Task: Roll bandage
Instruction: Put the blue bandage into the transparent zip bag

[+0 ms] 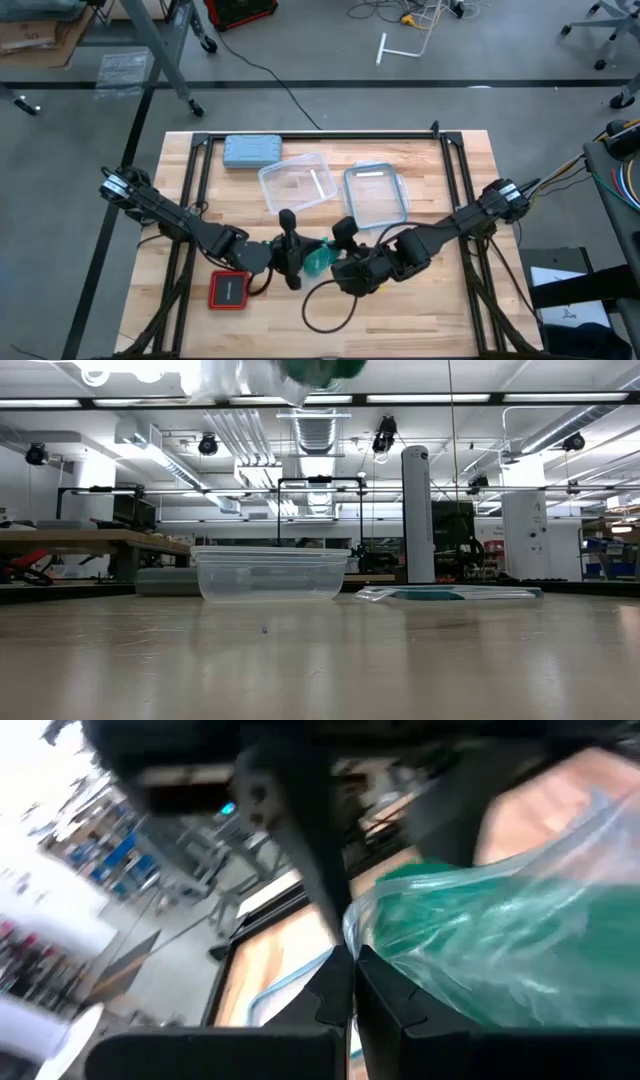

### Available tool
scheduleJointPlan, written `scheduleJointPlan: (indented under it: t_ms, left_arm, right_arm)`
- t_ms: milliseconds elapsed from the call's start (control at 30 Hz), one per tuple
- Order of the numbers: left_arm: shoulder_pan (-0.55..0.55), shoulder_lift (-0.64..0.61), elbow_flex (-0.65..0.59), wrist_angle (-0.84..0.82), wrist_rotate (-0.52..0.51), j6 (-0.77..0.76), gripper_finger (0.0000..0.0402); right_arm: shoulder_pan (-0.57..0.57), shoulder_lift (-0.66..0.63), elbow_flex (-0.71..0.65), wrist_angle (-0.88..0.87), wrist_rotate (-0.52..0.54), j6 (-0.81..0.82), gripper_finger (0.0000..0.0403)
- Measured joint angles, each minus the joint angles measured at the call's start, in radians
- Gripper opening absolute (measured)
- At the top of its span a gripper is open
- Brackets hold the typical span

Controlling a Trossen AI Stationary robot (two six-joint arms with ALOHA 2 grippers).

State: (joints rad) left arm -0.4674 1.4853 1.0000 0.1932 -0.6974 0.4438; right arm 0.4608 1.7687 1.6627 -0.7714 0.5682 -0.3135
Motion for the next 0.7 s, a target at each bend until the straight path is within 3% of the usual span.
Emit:
scheduleJointPlan:
  t_ms: [133, 267, 433, 700]
  left_arm:
    - [0.001, 0.0, 0.0, 0.001, -0.068, -0.043, 0.0]
    - [0.001, 0.0, -0.001, 0.045, -0.083, -0.067, 0.0]
    - [0.001, 0.0, -0.001, 0.082, -0.118, 0.03, 0.0]
    - [-0.004, -0.001, -0.001, 0.097, -0.241, 0.309, 0.0]
  right_arm:
    - [-0.008, -0.002, 0.0, -0.008, -0.001, 0.031, 0.0241]
    - [-0.022, -0.006, 0.035, -0.061, 0.0, 0.077, 0.0264]
    - [-0.015, -0.009, 0.111, -0.112, 0.0, 0.079, 0.0265]
    - [0.004, -0.022, 0.247, -0.261, -0.003, 0.128, 0.0251]
